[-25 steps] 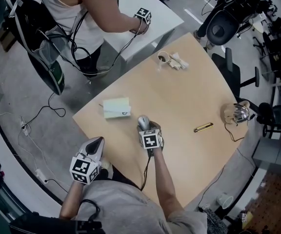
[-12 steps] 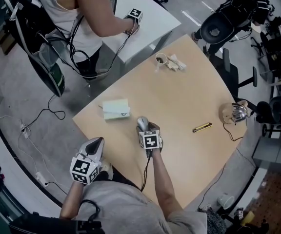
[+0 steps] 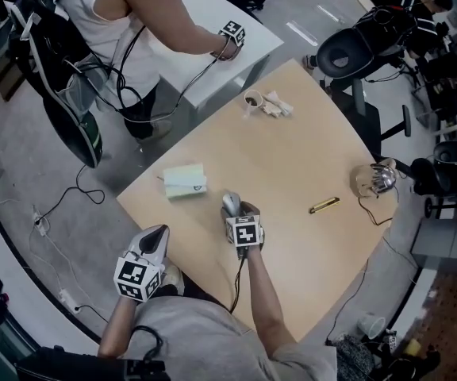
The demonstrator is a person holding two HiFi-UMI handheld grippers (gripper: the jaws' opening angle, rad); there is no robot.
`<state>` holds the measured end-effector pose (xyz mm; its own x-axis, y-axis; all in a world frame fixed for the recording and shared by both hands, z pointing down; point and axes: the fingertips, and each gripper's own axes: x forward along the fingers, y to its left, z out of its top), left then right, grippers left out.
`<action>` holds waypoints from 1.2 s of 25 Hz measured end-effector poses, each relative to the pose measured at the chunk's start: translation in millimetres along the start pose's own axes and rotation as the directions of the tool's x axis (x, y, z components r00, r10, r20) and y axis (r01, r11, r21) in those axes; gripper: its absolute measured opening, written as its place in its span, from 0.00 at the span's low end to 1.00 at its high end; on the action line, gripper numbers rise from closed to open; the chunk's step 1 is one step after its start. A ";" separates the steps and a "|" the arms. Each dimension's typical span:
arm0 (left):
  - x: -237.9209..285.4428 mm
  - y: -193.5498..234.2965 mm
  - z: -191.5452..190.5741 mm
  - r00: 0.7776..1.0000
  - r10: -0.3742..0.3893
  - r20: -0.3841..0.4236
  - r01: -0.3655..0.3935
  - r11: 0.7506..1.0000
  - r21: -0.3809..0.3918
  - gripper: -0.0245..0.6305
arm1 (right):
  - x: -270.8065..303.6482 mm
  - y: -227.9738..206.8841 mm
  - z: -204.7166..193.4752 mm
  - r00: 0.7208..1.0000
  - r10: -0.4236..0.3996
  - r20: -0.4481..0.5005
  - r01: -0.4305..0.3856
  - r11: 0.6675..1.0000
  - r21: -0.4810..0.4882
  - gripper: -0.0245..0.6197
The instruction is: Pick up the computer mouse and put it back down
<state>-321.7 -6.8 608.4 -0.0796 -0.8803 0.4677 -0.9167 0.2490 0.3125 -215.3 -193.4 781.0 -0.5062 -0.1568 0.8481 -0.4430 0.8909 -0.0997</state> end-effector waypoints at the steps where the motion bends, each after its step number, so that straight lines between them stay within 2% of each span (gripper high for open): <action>1: -0.7 -0.2 0.9 1.000 -0.001 0.004 0.001 1.000 0.002 0.07 | -2.7 0.8 0.7 1.000 0.000 0.007 0.000 1.000 0.006 0.49; 16: -1.2 -17.5 15.2 0.998 -0.052 0.041 0.049 0.997 0.051 0.07 | -67.0 5.9 16.6 0.986 -0.041 0.161 0.030 0.997 0.070 0.49; 23: 1.6 -26.9 21.5 0.995 -0.082 0.055 0.078 0.994 0.080 0.07 | -112.8 10.8 22.4 0.963 -0.069 0.261 0.044 0.994 0.102 0.49; 30: 7.4 -45.9 24.4 0.989 -0.132 0.063 0.124 0.985 0.118 0.07 | -149.8 12.2 10.7 0.938 -0.111 0.329 0.065 0.987 0.148 0.49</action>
<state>-289.8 -34.7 577.3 0.0172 -0.9291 0.3695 -0.9593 0.0889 0.2682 -152.8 -163.7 647.2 -0.6688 -0.3864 0.6352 -0.5795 0.8061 -0.1198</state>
